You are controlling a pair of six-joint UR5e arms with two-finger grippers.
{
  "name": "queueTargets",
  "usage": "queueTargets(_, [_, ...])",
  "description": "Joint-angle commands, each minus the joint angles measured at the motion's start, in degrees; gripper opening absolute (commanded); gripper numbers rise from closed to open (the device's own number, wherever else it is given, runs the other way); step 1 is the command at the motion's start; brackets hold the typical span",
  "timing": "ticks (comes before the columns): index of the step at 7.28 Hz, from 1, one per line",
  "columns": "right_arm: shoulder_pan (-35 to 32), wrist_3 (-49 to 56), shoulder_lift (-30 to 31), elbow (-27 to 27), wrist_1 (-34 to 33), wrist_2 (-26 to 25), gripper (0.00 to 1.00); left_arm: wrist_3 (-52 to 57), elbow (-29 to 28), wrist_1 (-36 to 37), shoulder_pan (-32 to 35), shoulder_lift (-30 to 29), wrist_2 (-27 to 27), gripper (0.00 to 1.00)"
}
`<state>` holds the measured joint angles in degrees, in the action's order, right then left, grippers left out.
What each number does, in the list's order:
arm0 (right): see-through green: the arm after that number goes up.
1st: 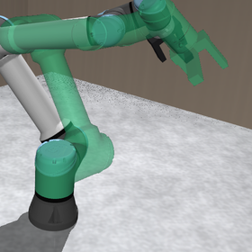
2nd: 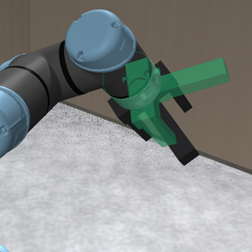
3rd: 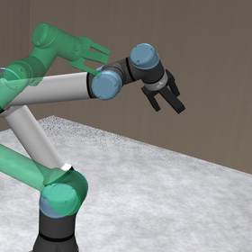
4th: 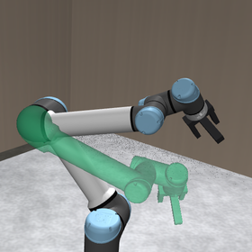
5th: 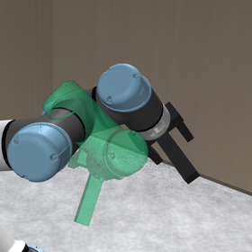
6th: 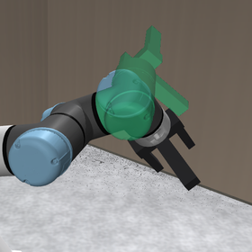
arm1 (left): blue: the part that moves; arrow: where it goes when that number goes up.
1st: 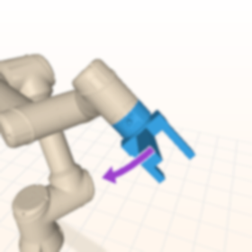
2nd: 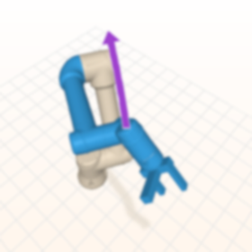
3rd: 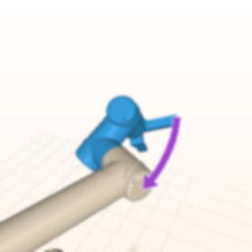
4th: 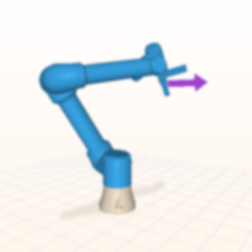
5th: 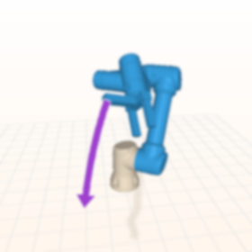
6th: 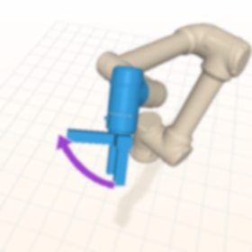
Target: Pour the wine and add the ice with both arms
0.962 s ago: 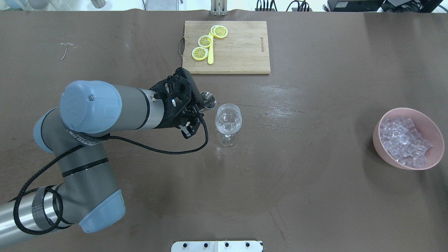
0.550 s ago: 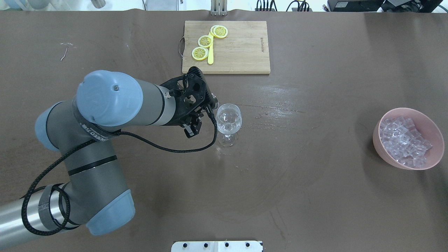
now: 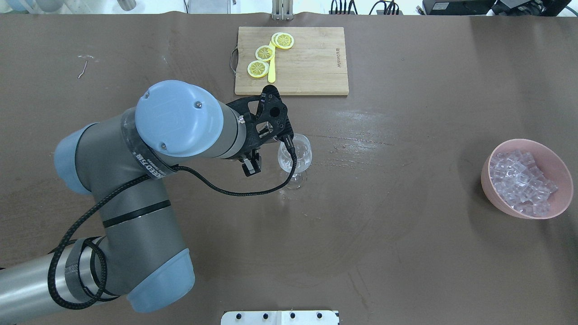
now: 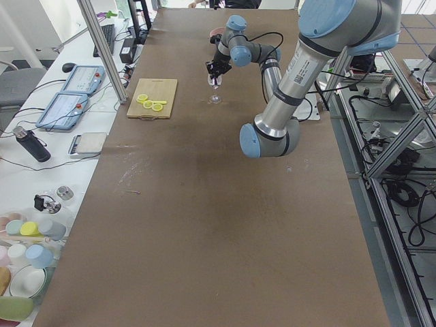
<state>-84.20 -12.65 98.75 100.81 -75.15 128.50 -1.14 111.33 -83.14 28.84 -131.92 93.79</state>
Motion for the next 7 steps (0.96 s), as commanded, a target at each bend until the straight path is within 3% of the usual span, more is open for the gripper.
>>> queueTargets(1, [0.0, 0.0, 0.2, -0.1, 0.0, 0.0, 1.00, 1.2, -0.1, 5.6, -0.4, -2.5, -0.1, 0.00])
queueTargets(3, [0.0, 0.0, 0.4, -0.1, 0.0, 0.0, 1.00, 1.2, -1.2, 11.7, -1.2, -6.8, -1.3, 0.00])
queueTargets(5, [0.0, 0.0, 0.5, -0.2, 0.0, 0.0, 1.00, 1.0, -5.7, 12.7, -2.0, -10.0, -2.0, 0.00])
queueTargets(7, [0.0, 0.0, 0.4, -0.2, -0.1, 0.0, 1.00, 1.3, -6.3, 12.8, -1.9, -10.0, -1.9, 0.00])
